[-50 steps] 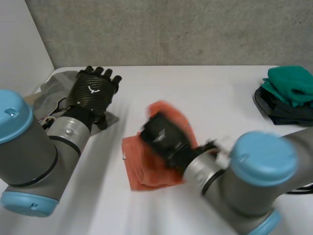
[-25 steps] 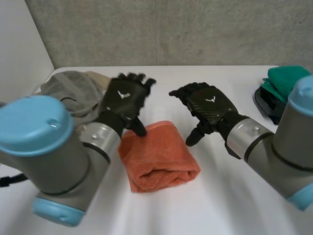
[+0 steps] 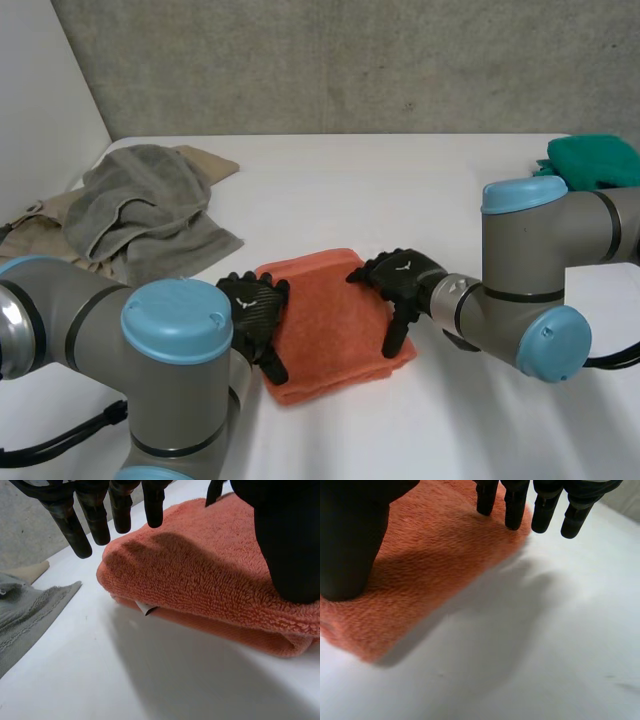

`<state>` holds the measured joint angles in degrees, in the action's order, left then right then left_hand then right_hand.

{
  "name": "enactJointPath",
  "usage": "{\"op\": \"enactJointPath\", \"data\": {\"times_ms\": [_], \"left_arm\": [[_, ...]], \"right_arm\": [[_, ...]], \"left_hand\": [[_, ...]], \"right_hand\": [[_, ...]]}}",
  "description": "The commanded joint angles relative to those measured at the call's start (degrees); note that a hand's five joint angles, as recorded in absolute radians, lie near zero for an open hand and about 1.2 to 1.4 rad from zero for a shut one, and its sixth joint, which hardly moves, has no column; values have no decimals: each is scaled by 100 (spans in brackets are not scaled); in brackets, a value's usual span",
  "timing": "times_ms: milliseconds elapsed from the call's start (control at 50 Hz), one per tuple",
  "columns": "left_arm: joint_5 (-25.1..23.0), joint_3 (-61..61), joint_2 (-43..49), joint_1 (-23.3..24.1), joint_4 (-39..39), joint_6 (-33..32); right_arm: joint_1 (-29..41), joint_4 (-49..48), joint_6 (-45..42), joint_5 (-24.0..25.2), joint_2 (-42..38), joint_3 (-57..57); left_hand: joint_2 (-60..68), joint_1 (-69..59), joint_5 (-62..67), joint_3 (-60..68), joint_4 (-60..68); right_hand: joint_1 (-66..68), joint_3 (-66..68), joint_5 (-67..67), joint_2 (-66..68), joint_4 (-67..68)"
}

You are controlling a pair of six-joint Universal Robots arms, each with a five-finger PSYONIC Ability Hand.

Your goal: Fold the laundry.

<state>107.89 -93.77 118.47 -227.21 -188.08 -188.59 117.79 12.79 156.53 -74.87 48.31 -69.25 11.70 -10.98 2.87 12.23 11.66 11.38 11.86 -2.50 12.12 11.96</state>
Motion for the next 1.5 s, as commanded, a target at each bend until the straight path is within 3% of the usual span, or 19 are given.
{"op": "enactJointPath", "data": {"times_ms": [20,80,220,340,460,640,980,1060,1160,1300,1500], "left_arm": [[-259,296,-209,-86,-10,-54],[-540,525,-411,-235,8,-160],[-2191,1237,-939,-754,130,-406],[-3921,2053,-975,-825,910,-389],[-4759,2486,-869,-834,1589,-406],[-4786,2460,-711,-763,1607,-415],[-4795,2460,-667,-790,1607,-389],[-4795,2460,-667,-798,1599,-380],[-4795,2460,-667,-816,1599,-380],[-4795,2504,-684,-842,1599,-398],[-4786,2679,-790,-1220,1590,-354]], "right_arm": [[77,-679,-175,-212,923,-622],[147,-1067,-272,-212,1258,-1036],[648,-2192,-676,-212,1883,-2530],[1017,-3078,-712,-212,1840,-3515],[1158,-4029,-729,-282,1542,-3718],[1132,-4838,-782,-291,1076,-3552],[1141,-4892,-975,-273,680,-3112],[1141,-4883,-967,-247,557,-2937],[1141,-4891,-932,-273,477,-2752],[1079,-4865,-844,-343,618,-2330],[280,-4734,-870,-238,837,-1557]], "left_hand": [[-47,-24,-164,-101,-44],[-114,43,-232,-168,-111],[-165,94,-282,-219,-162],[-170,98,-287,-223,-166],[-165,94,-282,-219,-162],[-165,94,-282,-219,-162],[-148,77,-266,-202,-145],[-148,77,-266,-202,-145],[-148,77,-266,-202,-145],[-131,60,-249,-185,-128],[-131,60,-249,-185,-128]], "right_hand": [[-138,-186,250,-212,-196],[-138,-186,250,-212,-196],[-138,-186,250,-212,-196],[-138,-186,250,-212,-196],[-138,-186,250,-212,-196],[-138,-186,250,-212,-196],[189,141,-77,114,130],[2051,2003,-1939,1977,1993],[6853,6805,-6741,6779,6795],[6862,6814,-6750,6788,6804],[6862,6814,-6750,6788,6804]]}}
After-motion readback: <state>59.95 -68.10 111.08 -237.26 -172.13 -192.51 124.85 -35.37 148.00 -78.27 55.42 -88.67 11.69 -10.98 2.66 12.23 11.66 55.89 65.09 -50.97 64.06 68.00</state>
